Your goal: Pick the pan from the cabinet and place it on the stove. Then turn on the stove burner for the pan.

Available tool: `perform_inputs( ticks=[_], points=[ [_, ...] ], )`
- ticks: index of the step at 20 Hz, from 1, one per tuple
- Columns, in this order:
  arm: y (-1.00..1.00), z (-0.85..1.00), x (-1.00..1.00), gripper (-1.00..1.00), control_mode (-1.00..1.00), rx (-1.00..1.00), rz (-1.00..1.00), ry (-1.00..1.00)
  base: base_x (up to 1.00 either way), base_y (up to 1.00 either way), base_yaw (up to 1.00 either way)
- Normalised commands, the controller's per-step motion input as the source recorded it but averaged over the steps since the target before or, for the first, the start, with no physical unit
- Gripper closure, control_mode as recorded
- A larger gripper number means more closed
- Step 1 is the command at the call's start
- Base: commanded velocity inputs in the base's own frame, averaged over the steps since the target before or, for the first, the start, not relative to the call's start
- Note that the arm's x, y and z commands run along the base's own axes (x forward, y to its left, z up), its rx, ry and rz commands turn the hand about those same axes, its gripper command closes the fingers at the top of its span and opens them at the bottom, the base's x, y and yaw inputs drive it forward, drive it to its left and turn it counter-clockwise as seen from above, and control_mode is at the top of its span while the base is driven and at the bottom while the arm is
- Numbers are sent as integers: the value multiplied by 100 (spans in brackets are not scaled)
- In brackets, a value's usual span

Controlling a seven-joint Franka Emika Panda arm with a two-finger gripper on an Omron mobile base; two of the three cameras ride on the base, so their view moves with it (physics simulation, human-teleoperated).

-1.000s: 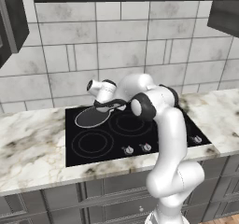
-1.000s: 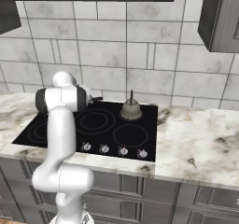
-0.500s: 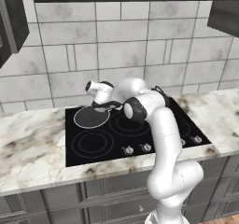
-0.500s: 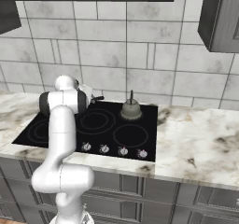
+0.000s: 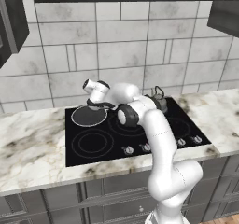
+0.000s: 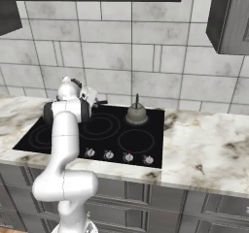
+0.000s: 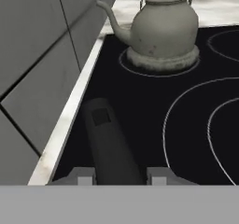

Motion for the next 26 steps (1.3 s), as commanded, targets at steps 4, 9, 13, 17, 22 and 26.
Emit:
perform_inputs(
  ticks=[4,9,13,17,22,26],
  points=[
    [25,-37,10,100,-100,0,-13,0,0,0,0],
    [3,-29,1,-100,-100,0,-7,0,0,0,0],
    [0,-21,0,-100,-100,1,-1,0,0,0,0],
    [0,-6,-4,-100,-100,0,-2,0,0,0,0],
    [0,33,-36,-100,-100,-1,-7,0,0,0,0],
    [0,54,-64,-100,-100,-1,-9,-4,0,0,0]
  ],
)
